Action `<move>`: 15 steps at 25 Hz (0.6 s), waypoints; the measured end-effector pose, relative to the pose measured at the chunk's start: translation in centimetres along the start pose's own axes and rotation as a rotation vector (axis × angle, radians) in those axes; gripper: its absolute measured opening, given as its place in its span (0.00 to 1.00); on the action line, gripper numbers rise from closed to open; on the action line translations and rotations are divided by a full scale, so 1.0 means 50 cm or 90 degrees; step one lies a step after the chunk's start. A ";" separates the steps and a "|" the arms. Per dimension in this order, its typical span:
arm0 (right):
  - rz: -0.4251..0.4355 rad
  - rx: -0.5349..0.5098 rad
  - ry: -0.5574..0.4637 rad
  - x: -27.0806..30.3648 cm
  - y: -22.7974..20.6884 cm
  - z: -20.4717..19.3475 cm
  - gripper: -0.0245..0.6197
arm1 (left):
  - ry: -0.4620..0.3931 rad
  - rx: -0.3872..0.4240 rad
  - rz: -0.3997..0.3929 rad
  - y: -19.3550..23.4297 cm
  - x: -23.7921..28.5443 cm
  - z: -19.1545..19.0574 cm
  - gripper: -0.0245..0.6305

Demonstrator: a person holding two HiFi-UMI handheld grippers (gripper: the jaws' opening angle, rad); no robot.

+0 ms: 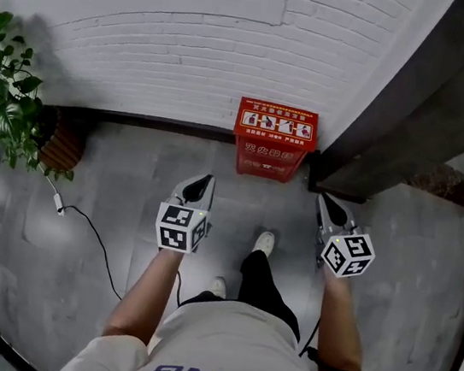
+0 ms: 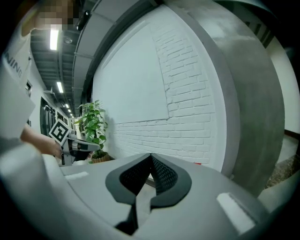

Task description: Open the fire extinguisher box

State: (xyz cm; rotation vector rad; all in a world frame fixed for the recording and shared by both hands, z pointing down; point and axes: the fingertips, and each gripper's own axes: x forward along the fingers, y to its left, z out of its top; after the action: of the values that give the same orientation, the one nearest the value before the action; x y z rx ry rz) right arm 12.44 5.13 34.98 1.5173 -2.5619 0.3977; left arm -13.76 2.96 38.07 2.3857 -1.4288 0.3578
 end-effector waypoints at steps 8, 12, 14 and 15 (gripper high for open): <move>0.035 0.008 0.031 0.185 -0.199 0.017 0.04 | 0.032 -0.009 0.034 0.036 0.232 0.055 0.05; 0.046 0.012 0.059 0.245 -0.282 0.010 0.04 | 0.050 -0.005 0.034 0.031 0.329 0.059 0.05; 0.046 0.022 0.067 0.270 -0.310 0.002 0.04 | 0.062 -0.006 0.034 0.036 0.368 0.055 0.05; 0.046 0.028 0.072 0.282 -0.321 -0.004 0.04 | 0.066 -0.008 0.033 0.040 0.385 0.054 0.05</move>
State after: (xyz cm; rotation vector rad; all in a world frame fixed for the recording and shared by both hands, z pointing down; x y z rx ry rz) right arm 19.70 -13.98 41.19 1.3763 -2.5405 0.5354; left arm -6.48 -14.42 43.21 2.2876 -1.4443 0.4780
